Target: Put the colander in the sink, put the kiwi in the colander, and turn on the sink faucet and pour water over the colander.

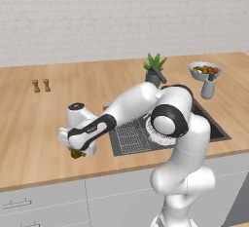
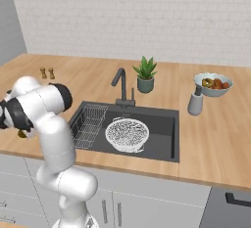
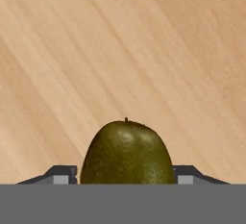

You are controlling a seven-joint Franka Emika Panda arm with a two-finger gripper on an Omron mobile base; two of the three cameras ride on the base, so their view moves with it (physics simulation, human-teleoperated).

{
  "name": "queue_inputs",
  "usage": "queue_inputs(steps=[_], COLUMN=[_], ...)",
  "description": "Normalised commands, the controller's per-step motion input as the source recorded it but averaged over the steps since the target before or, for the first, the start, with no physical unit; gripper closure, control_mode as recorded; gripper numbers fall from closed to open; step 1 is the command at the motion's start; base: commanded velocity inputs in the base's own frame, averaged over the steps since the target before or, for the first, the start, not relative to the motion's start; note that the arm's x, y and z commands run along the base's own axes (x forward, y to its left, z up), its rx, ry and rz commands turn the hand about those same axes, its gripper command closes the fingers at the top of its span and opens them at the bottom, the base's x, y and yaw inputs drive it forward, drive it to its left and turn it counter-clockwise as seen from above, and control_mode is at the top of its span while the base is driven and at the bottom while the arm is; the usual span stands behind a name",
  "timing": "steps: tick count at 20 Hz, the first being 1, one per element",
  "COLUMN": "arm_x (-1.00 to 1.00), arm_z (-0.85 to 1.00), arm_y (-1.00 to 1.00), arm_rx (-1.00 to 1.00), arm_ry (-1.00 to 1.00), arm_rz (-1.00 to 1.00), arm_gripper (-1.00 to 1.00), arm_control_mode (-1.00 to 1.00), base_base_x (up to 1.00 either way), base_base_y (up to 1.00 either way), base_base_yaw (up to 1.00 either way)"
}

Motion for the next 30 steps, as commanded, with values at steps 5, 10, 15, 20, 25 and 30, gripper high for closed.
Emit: queue_inputs(steps=[5,10,15,20,25,30], arm_x=[-0.29,-0.42,-0.42,-0.36,-0.31,-0.22], arm_z=[0.12,0.36,0.38,0.53,0.53,0.52], arm_y=[-0.42,-0.66,-0.77,-0.78,-0.84,-0.82], arm_rx=[0.00,0.02,0.07,0.14,0.09,0.04], arm_ry=[-0.01,-0.09,-0.06,0.00,-0.01,-0.02], arm_rz=[0.15,0.15,0.13,0.00,0.05,0.10], arm_gripper=[1.00,1.00,1.00,1.00,1.00,1.00], arm_control_mode=[-1.00,-1.00,-1.00,-1.00,-1.00,-1.00], base_base_x=[0.00,0.00,0.00,0.00,0.00,0.00], base_base_y=[0.00,0.00,0.00,0.00,0.00,0.00], base_base_yaw=[0.00,0.00,0.00,0.00,0.00,0.00])
